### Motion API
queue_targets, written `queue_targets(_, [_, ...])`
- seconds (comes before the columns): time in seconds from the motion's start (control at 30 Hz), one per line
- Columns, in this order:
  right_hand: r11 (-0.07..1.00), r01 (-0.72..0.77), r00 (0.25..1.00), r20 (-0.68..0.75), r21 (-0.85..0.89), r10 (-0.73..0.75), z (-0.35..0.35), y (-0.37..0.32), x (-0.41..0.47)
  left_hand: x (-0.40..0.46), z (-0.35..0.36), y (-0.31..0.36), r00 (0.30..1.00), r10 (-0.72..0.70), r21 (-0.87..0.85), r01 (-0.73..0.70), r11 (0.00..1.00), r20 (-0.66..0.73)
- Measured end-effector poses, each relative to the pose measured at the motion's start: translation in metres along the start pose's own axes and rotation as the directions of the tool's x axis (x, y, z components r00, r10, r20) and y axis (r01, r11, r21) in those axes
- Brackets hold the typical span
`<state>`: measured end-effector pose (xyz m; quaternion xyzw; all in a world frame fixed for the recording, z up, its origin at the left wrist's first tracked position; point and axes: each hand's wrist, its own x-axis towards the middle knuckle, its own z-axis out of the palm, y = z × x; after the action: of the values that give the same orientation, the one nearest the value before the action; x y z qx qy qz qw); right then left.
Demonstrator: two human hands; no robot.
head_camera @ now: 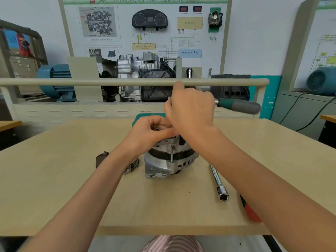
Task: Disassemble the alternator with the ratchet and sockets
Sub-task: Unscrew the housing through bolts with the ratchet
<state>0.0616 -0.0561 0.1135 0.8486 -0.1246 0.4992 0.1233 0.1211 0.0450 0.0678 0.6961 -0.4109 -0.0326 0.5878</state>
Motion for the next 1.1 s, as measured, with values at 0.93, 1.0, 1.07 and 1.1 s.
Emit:
queue_targets(0.93, [0.378, -0.599, 0.793, 0.459, 0.706, 0.401, 0.046, 0.066, -0.030, 0.015, -0.026, 0.024, 0.992, -0.003, 0.195, -0.021, 0.981, 0.126])
queue_targets(1.0, [0.398, -0.627, 0.779, 0.530, 0.669, 0.335, 0.052, 0.062, -0.032, 0.014, -0.026, 0.023, 0.992, 0.000, 0.170, -0.022, 0.985, 0.124])
queue_targets(1.07, [0.431, -0.642, 0.766, 0.557, 0.634, 0.322, 0.056, 0.060, -0.034, 0.013, -0.025, 0.024, 0.994, 0.013, 0.150, -0.029, 0.988, 0.108])
queue_targets(1.1, [0.441, -0.641, 0.767, 0.552, 0.629, 0.328, 0.058, 0.060, -0.034, 0.014, -0.026, 0.025, 0.995, 0.027, 0.136, -0.040, 0.990, 0.094])
